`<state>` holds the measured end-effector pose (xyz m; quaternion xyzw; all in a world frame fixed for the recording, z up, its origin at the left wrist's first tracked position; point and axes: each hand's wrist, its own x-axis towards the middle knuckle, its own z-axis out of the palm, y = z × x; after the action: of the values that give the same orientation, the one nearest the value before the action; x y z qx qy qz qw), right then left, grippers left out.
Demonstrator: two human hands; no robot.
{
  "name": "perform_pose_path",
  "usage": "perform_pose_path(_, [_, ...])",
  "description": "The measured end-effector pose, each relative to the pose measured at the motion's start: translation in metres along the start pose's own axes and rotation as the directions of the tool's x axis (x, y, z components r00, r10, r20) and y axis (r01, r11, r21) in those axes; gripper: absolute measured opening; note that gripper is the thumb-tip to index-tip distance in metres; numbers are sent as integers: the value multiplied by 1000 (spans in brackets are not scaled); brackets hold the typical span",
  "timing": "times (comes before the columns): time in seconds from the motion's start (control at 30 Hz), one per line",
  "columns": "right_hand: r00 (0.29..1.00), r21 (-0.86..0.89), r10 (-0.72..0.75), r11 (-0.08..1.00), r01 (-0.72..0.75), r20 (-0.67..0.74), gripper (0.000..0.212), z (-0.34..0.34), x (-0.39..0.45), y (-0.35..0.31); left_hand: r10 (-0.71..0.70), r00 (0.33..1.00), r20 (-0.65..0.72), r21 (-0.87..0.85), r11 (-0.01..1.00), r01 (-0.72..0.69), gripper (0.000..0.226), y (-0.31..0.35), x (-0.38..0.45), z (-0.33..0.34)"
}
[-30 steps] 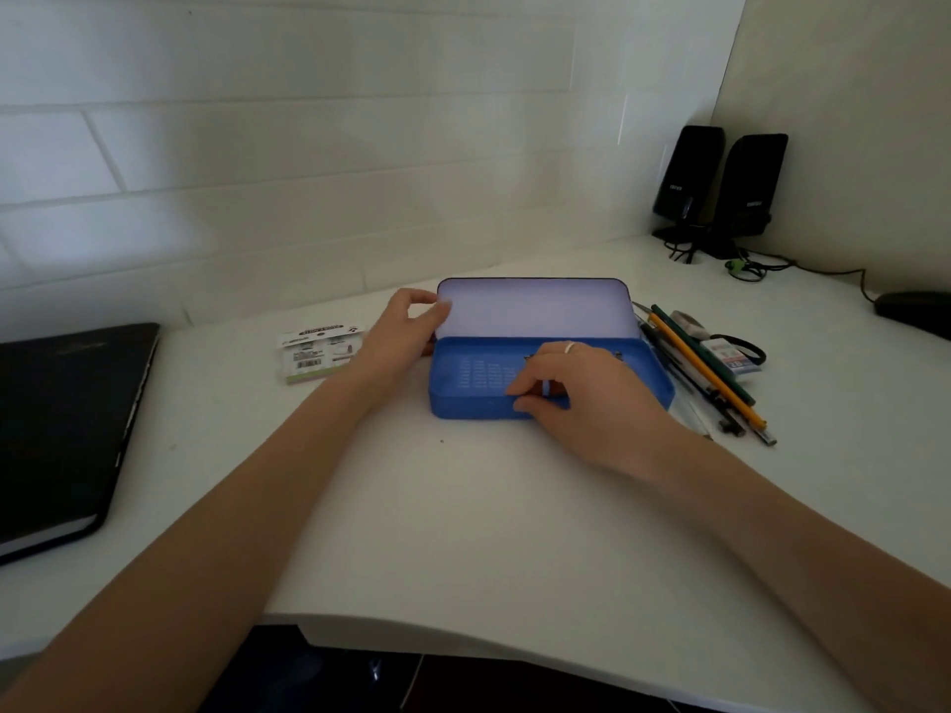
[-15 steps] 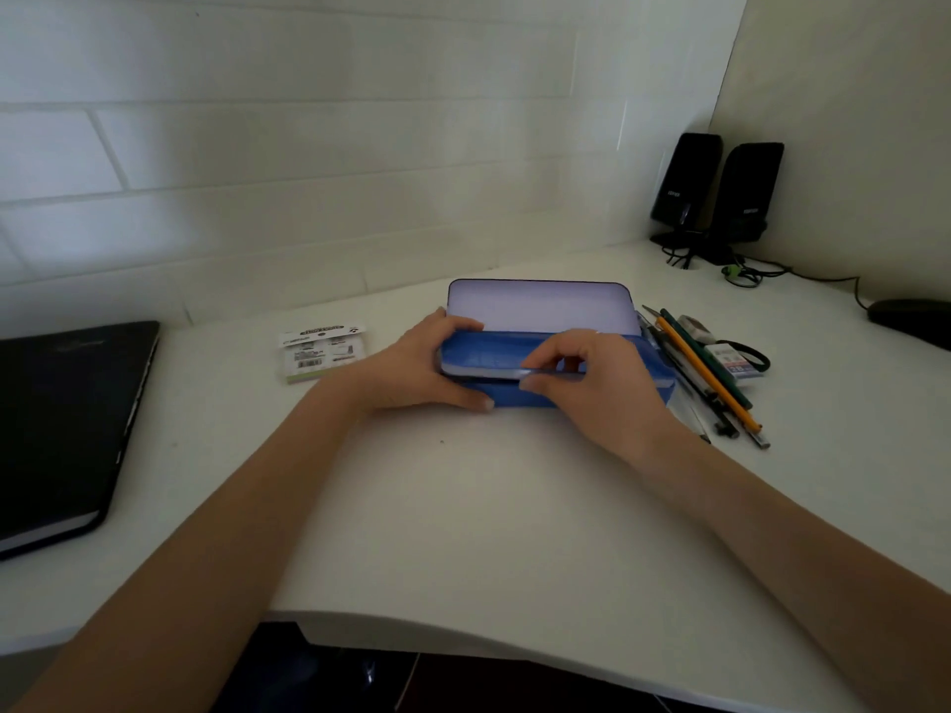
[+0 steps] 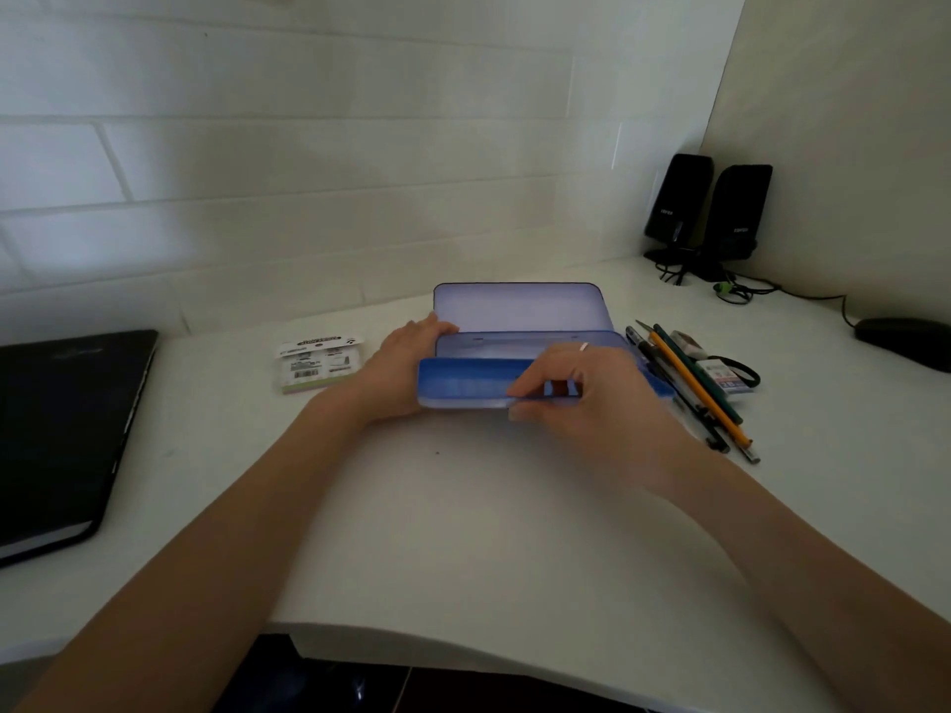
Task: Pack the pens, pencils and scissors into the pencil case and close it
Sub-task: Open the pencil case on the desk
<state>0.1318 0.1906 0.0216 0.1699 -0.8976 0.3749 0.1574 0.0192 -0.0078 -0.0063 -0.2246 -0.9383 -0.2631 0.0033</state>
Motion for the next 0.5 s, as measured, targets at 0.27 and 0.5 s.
perform_pose_path(0.27, [968,-22,1,1000,4,251,8,2,-3,-2,-93,994,-59,-34,995,91,85,-18,7,5])
perform_pose_path(0.5, [907,9,78,996,-89,414,5,3,-3,5,-155,982,-106,-64,987,149,63,-7,-5,3])
